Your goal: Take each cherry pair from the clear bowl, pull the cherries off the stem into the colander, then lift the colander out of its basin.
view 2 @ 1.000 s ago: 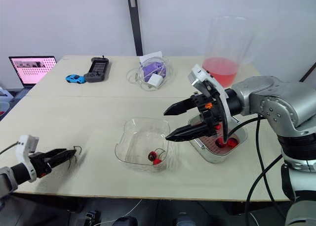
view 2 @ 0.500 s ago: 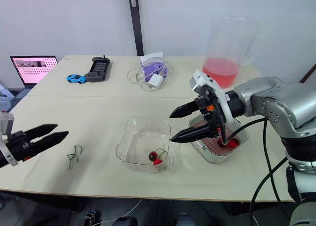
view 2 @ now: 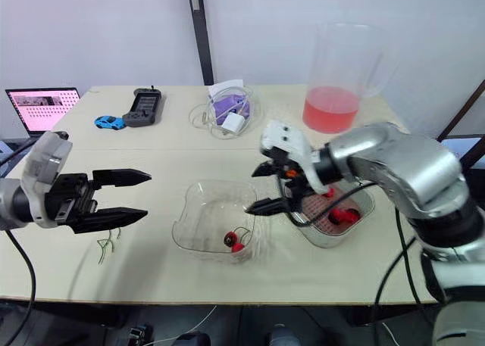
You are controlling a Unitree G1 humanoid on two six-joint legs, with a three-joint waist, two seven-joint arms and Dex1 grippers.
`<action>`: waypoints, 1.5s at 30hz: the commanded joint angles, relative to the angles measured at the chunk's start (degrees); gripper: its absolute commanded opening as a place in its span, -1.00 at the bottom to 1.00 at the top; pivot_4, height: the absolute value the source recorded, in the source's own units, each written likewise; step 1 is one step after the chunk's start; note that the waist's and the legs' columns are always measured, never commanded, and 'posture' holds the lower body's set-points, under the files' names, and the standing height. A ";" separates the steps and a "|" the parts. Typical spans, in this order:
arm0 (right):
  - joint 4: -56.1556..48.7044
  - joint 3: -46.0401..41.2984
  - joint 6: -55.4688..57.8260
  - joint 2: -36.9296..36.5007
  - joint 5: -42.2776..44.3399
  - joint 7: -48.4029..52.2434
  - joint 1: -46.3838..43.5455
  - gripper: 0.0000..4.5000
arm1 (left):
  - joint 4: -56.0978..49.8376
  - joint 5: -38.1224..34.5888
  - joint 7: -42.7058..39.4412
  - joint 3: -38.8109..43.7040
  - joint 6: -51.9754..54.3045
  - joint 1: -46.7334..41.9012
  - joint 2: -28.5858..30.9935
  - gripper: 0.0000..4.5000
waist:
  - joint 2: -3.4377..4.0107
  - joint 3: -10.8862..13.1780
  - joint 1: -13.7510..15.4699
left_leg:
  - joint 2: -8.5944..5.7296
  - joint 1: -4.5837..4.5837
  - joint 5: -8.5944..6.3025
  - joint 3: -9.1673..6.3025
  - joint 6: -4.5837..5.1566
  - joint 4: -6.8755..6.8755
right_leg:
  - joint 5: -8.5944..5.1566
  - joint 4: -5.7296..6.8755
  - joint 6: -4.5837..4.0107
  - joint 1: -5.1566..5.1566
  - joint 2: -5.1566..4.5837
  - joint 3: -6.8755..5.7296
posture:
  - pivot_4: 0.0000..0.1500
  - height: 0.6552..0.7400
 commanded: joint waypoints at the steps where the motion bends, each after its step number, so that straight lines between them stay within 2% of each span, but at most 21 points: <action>1: 4.61 6.42 9.89 5.76 -1.52 -2.94 -10.16 1.00 | 1.43 4.30 -3.48 -1.18 -3.82 0.73 1.63 0.98 | 0.00 0.00 -0.31 | 0.00 0.00 0.00 0.00 0.00 -0.03 | 0.00 -0.01 0.00 -0.01 0.00 0.01 | 1.00 0.84; 5: 8.58 15.56 13.35 13.58 -4.68 -6.67 -14.61 1.00 | 3.57 8.99 -3.32 -3.18 -6.52 2.26 1.02 0.98 | 0.00 0.00 -0.64 | 0.00 -0.01 0.00 -0.01 0.00 -0.06 | -0.01 0.00 -0.01 -0.04 0.00 0.00 | 1.00 0.84; 9: 8.15 23.03 12.51 15.46 -8.13 -9.49 -12.74 1.00 | 1.39 8.93 -1.51 -2.81 -6.81 4.07 -1.04 0.98 | -0.02 -0.01 -0.41 | -0.02 -0.10 0.00 -0.01 0.00 -0.02 | 0.00 -0.01 -0.01 -0.07 -0.07 -0.01 | 1.00 0.84; 21: 4.37 26.57 15.49 20.15 -7.68 -13.23 -7.68 1.00 | -2.71 8.81 2.17 -0.23 -7.36 10.30 -3.51 0.98 | -0.04 -0.02 -0.66 | 0.00 -0.11 0.00 -0.06 0.00 0.01 | 0.00 0.07 0.00 -0.13 -0.02 -0.02 | 1.00 0.84; 25: 6.69 28.70 13.92 21.55 -9.61 -14.58 -5.81 0.40 | -2.98 9.31 2.45 0.02 -7.76 11.17 -3.50 1.00 | -0.04 -0.02 -0.59 | 0.00 -0.11 0.00 -0.06 0.00 0.03 | 0.00 0.07 0.00 -0.11 -0.03 -0.02 | 1.00 0.84; 28: 7.52 30.22 13.05 21.35 -10.30 -14.50 -5.84 -0.26 | -3.25 8.91 2.64 0.15 -7.44 11.05 -3.46 1.00 | -0.04 -0.02 -0.59 | -0.02 -0.11 0.00 -0.05 0.00 0.04 | 0.00 0.07 0.00 -0.09 -0.05 -0.03 | 1.00 0.84; 45: 10.59 33.57 10.19 20.23 -13.38 -11.62 -6.80 -0.26 | -1.95 9.77 2.46 -0.88 -7.18 8.57 -2.86 1.00 | -0.04 -0.02 -0.64 | -0.01 -0.11 0.00 -0.06 0.00 0.04 | 0.00 0.07 0.00 -0.10 -0.03 -0.03 | 1.00 0.84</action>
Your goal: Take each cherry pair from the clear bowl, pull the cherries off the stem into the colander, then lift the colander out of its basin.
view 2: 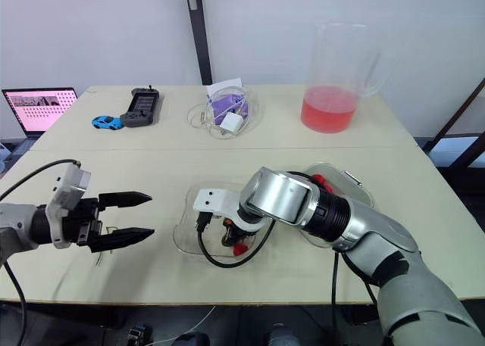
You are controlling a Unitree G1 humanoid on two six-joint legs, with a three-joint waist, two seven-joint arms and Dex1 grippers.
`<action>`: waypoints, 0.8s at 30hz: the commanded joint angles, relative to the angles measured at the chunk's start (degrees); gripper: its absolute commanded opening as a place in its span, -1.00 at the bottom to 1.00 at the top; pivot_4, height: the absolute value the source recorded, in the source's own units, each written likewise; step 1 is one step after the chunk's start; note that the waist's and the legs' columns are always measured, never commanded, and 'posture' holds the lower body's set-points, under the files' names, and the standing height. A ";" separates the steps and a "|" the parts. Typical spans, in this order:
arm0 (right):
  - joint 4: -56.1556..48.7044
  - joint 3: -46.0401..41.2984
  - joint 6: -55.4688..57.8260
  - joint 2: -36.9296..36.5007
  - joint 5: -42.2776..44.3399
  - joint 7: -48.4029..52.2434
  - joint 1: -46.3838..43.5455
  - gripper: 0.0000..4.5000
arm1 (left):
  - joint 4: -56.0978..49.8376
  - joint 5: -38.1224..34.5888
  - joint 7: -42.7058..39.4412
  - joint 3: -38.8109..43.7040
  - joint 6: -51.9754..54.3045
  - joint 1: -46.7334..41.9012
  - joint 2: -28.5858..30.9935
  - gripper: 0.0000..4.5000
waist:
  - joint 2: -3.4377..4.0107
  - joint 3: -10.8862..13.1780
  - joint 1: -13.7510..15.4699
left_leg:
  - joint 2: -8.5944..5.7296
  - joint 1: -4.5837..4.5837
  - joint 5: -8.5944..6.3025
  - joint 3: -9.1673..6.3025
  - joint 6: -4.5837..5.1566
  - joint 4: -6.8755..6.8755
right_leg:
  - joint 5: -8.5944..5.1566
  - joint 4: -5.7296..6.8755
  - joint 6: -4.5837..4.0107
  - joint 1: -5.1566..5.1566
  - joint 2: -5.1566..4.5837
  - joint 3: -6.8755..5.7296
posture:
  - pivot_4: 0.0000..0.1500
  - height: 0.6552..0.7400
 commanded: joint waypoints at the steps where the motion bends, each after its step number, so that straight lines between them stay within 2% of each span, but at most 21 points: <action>1: -0.33 0.64 -0.58 -0.49 -1.31 0.37 -0.89 -0.26 | -0.73 -0.01 -0.15 0.96 -0.68 -0.67 0.80 1.00 | 0.00 0.00 0.00 | 0.00 0.00 0.00 0.00 0.00 0.00 | 0.00 0.00 0.00 0.00 0.00 0.00 | 1.00 0.84; 4: -0.54 0.45 -0.92 -0.33 -1.65 0.63 -0.90 -0.59 | -0.87 0.04 -0.12 1.02 -0.58 -0.73 0.94 1.00 | 0.00 0.00 0.01 | 0.00 0.00 0.00 0.00 0.00 0.00 | 0.00 0.00 0.00 0.00 0.00 0.00 | 1.00 0.84; 5: -0.81 0.35 -1.03 -0.30 -1.60 0.92 -1.02 -0.76 | -0.89 0.06 -0.13 1.03 -0.57 -0.71 0.99 1.00 | 0.00 0.00 0.01 | 0.00 0.00 0.00 0.00 0.00 0.00 | 0.00 0.00 0.00 0.00 0.00 0.00 | 1.00 0.84; 10: -1.29 0.63 -2.76 0.96 -1.75 2.68 -1.96 -0.76 | -0.87 0.23 -0.20 0.85 -0.63 -0.83 1.08 1.00 | 0.00 0.00 -0.01 | 0.00 0.00 0.00 0.00 0.00 0.00 | 0.00 0.00 0.00 0.00 0.00 0.00 | 1.00 0.84; 14: -1.24 5.93 -10.83 -0.10 -6.11 6.02 -3.88 -0.76 | -1.23 0.10 0.20 0.80 -0.39 -1.13 1.05 1.00 | 0.00 0.00 -0.05 | 0.00 0.00 0.00 0.00 0.00 -0.01 | 0.00 0.00 0.00 -0.01 0.00 0.00 | 1.00 0.84; 24: 0.63 9.38 -32.03 -1.23 -19.38 14.60 -6.90 -0.76 | -1.97 0.13 0.78 0.39 -0.18 -1.13 0.80 1.00 | 0.00 0.00 0.00 | 0.00 0.00 0.00 0.00 0.00 -0.01 | 0.00 0.00 0.00 -0.01 0.00 -0.01 | 1.00 0.84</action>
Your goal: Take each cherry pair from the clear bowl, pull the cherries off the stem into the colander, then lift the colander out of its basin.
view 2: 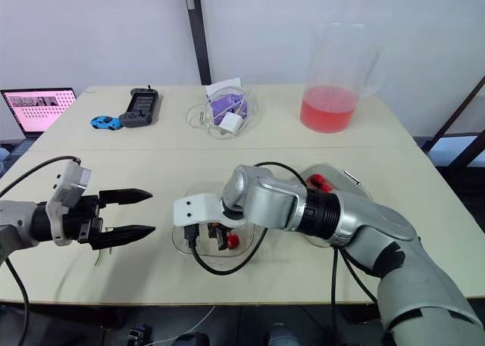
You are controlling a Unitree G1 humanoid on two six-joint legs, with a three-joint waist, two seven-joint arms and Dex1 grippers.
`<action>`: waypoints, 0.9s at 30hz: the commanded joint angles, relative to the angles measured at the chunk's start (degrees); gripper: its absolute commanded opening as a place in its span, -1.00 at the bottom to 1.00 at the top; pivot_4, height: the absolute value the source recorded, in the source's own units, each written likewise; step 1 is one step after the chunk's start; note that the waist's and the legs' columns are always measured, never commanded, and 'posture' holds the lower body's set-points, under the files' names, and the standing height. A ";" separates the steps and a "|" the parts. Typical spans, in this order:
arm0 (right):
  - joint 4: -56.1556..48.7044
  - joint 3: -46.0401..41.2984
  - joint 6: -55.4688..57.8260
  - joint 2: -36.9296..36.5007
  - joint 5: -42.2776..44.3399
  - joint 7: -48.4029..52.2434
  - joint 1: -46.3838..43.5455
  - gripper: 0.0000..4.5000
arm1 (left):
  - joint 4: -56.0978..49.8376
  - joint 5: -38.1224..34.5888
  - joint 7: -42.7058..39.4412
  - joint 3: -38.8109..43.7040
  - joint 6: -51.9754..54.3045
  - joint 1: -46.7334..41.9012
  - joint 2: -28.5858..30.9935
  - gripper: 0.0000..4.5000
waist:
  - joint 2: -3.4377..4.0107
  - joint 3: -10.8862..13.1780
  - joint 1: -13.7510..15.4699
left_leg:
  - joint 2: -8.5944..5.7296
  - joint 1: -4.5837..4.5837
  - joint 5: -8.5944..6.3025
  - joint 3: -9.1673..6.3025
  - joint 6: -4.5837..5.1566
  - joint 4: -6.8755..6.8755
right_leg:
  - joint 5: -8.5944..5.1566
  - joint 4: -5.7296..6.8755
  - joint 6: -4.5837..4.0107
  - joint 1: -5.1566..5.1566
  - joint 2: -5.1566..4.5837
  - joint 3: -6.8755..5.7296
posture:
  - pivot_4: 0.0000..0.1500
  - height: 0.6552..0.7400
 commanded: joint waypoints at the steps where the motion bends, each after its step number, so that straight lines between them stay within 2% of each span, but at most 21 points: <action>1: -0.27 -0.71 -6.08 -0.69 -4.51 2.98 -0.59 -0.76 | -1.16 0.14 0.24 0.33 -0.41 -0.65 0.74 1.00 | 0.00 0.00 0.06 | 0.00 0.00 0.00 0.00 0.00 0.01 | 0.00 0.00 0.00 0.01 0.00 0.00 | 1.00 0.84; 4: -0.10 -2.32 -6.76 -0.56 -5.82 4.63 0.34 -0.40 | -0.86 0.33 0.23 -0.41 -0.55 -1.36 0.60 1.00 | 0.00 0.00 0.06 | 0.00 0.00 0.00 0.00 0.00 0.02 | 0.00 0.00 0.00 0.01 0.00 0.00 | 1.00 0.84; 9: -1.74 -7.09 -3.27 -1.30 -5.73 6.16 1.46 0.57 | 0.07 0.48 -0.57 -1.56 -0.76 -2.57 0.63 1.00 | 0.00 0.00 0.04 | 0.00 0.00 0.00 -0.02 0.00 0.02 | 0.00 0.01 0.00 0.02 0.00 -0.01 | 1.00 0.84; 12: -3.81 -11.22 1.04 -2.50 -4.53 7.09 1.63 0.57 | 0.70 0.78 -1.12 -2.04 -0.91 -3.16 0.63 1.00 | 0.00 0.00 0.06 | 0.00 0.00 0.00 -0.02 0.00 0.02 | 0.00 0.01 0.00 0.02 0.00 -0.01 | 1.00 0.84; 15: -6.20 -16.49 13.64 -2.75 -0.71 6.27 2.80 0.57 | 1.20 0.62 -1.77 -2.42 -1.09 -3.94 0.67 1.00 | 0.00 0.00 0.09 | 0.00 0.00 0.00 -0.02 0.00 0.02 | 0.00 0.01 0.00 0.02 0.00 -0.01 | 1.00 0.84; 20: -8.72 -18.05 25.74 -1.76 1.19 0.30 7.82 0.57 | 1.91 0.07 -3.76 -2.48 -1.27 -4.83 0.74 1.00 | -0.03 -0.02 0.09 | -0.01 0.00 0.00 -0.04 0.00 0.02 | 0.00 0.01 0.00 0.05 0.00 -0.02 | 1.00 0.84; 27: -7.50 -16.25 24.85 0.12 1.22 -5.93 12.12 0.57 | 3.32 0.96 -5.99 -2.73 -1.25 -5.81 1.46 1.00 | -0.02 -0.01 -0.05 | -0.01 0.00 0.00 -0.01 0.00 0.00 | 0.00 0.02 0.00 0.01 0.01 -0.01 | 1.00 0.84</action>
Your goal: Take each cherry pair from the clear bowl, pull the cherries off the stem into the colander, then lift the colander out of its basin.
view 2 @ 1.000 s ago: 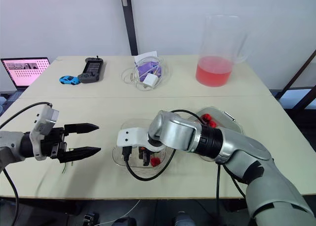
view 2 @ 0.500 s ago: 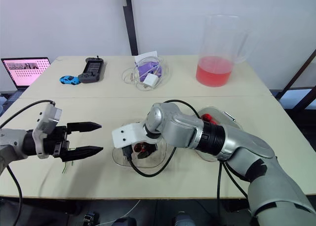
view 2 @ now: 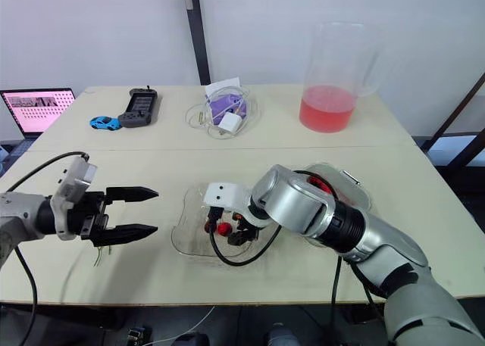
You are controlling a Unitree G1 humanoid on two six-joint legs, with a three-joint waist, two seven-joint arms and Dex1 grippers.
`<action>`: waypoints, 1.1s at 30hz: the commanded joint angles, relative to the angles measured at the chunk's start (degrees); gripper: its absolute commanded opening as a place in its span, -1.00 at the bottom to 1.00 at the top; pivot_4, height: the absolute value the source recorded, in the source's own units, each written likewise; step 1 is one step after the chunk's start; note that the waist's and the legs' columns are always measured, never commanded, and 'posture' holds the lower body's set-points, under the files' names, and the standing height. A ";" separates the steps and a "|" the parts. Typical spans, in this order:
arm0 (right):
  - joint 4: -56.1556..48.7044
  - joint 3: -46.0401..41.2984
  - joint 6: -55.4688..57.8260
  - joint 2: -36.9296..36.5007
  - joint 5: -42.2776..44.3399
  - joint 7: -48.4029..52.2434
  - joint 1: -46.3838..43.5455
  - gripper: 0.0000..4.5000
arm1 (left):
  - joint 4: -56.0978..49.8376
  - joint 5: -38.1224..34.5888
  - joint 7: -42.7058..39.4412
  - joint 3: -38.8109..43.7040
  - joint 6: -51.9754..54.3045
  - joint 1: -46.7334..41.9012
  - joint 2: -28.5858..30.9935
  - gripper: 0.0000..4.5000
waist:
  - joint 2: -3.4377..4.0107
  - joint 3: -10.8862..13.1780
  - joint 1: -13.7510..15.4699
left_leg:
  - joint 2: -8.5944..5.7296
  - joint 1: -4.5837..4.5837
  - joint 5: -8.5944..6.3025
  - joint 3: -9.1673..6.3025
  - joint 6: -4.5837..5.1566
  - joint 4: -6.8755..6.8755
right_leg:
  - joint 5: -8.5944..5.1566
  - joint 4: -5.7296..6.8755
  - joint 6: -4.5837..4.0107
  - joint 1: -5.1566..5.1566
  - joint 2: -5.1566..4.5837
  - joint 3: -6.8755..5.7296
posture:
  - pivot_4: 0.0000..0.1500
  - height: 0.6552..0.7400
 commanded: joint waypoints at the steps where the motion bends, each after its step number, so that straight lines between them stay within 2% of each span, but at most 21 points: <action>1: -0.36 -1.27 -0.97 1.65 0.69 -2.38 -0.34 0.57 | 0.00 0.14 -1.05 0.60 -0.97 -1.05 1.30 1.00 | 0.00 0.00 0.04 | 0.00 0.00 0.00 0.00 0.00 0.01 | 0.00 0.00 0.00 0.00 0.00 0.00 | 1.00 0.84; 12: 4.13 -2.51 -1.87 5.50 2.67 -5.79 1.03 0.57 | -0.24 -0.16 -1.55 1.11 -0.29 -0.45 2.09 1.00 | -0.01 0.00 0.05 | 0.00 0.00 0.00 -0.01 0.00 0.01 | 0.00 0.00 0.00 0.02 0.00 -0.01 | 1.00 0.84; 15: 5.08 -1.70 -3.33 5.73 2.74 -6.34 2.07 0.21 | -0.40 -0.15 -1.57 1.28 -0.33 -0.20 2.22 1.00 | -0.01 -0.01 0.05 | 0.00 0.00 0.00 -0.01 0.00 0.02 | 0.00 0.00 0.00 0.03 0.00 -0.01 | 1.00 0.84; 18: 5.80 -0.96 -4.74 5.68 2.46 -6.59 2.12 -0.36 | -0.31 0.01 -1.73 1.61 -0.52 0.21 2.40 1.00 | -0.01 0.00 0.05 | 0.00 0.00 0.00 0.00 0.00 0.02 | 0.00 0.00 0.00 0.03 -0.01 -0.01 | 1.00 0.84; 26: 2.08 -2.15 -6.93 2.74 2.70 -5.26 0.35 -0.36 | -0.16 0.21 -1.37 1.88 -0.84 0.54 2.16 1.00 | -0.01 0.00 0.10 | 0.00 0.00 0.00 -0.01 0.00 0.02 | 0.00 0.00 0.00 0.03 -0.01 -0.01 | 1.00 0.84; 30: -5.06 -5.91 -15.05 -3.07 2.23 -2.67 0.16 -0.36 | 1.75 1.83 -0.88 1.12 -2.82 -0.37 1.22 1.00 | 0.00 0.00 0.14 | 0.00 0.00 0.00 -0.01 0.00 0.03 | 0.00 0.00 0.00 0.03 -0.02 -0.01 | 1.00 0.84; 33: -10.05 -10.74 -25.27 -7.70 1.17 -1.42 3.39 -0.36 | 4.50 2.38 0.09 0.24 -4.43 -3.17 -0.81 1.00 | -0.02 -0.01 0.20 | 0.00 0.00 0.00 -0.01 0.00 0.02 | 0.00 -0.01 0.00 0.04 -0.01 -0.02 | 1.00 0.84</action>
